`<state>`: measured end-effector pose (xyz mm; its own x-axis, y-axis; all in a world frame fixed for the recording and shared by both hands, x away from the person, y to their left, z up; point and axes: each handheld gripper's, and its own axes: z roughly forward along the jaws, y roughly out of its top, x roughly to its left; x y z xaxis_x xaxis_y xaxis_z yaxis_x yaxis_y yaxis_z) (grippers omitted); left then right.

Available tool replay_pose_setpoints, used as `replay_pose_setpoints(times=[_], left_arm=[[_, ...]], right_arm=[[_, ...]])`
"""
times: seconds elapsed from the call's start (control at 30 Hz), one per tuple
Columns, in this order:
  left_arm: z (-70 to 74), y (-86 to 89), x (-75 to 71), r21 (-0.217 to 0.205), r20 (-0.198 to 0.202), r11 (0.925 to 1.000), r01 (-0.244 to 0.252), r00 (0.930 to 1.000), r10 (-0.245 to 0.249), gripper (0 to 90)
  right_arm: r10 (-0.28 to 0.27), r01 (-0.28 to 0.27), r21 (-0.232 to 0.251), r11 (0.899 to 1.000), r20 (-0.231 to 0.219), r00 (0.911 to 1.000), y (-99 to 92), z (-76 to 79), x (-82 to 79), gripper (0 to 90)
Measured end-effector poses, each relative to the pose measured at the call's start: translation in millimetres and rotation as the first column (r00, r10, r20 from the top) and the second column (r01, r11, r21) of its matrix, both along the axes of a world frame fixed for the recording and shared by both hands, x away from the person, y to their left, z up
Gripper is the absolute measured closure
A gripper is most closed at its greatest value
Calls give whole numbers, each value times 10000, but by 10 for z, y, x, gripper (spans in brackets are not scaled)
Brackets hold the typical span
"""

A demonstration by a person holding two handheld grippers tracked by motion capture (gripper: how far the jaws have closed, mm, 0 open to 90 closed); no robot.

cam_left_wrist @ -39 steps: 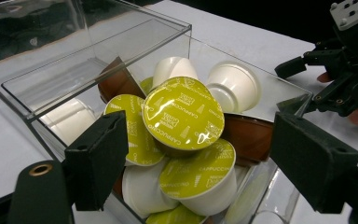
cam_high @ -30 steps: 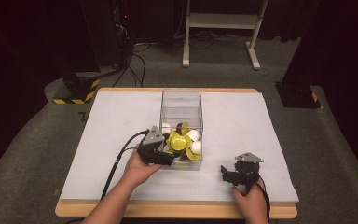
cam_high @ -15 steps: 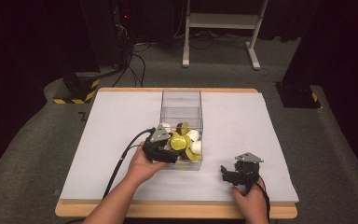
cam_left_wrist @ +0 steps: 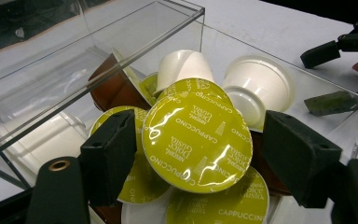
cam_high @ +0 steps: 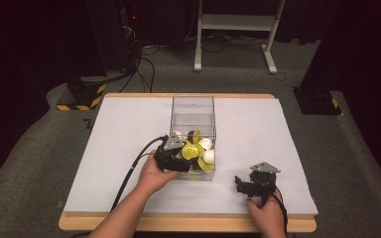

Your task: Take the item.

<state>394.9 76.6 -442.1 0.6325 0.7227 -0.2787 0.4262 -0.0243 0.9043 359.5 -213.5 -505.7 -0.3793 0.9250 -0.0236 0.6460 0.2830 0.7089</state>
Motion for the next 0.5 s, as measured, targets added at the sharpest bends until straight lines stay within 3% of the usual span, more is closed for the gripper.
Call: replay_pose_setpoints(times=[0.2, 0.5], left_arm=[[-21, -12, -3, 230, 131, 9997, -81, 9999, 78, 308], [-22, 2, -27, 220, 306, 9997, -67, 9995, 60, 372]], right_arm=[[-2, 2, -1, 10000, -2, 10000, 0, 0, 0, 105], [0, 0, 8, 10000, 7, 10000, 0, -1, 0, 105]])
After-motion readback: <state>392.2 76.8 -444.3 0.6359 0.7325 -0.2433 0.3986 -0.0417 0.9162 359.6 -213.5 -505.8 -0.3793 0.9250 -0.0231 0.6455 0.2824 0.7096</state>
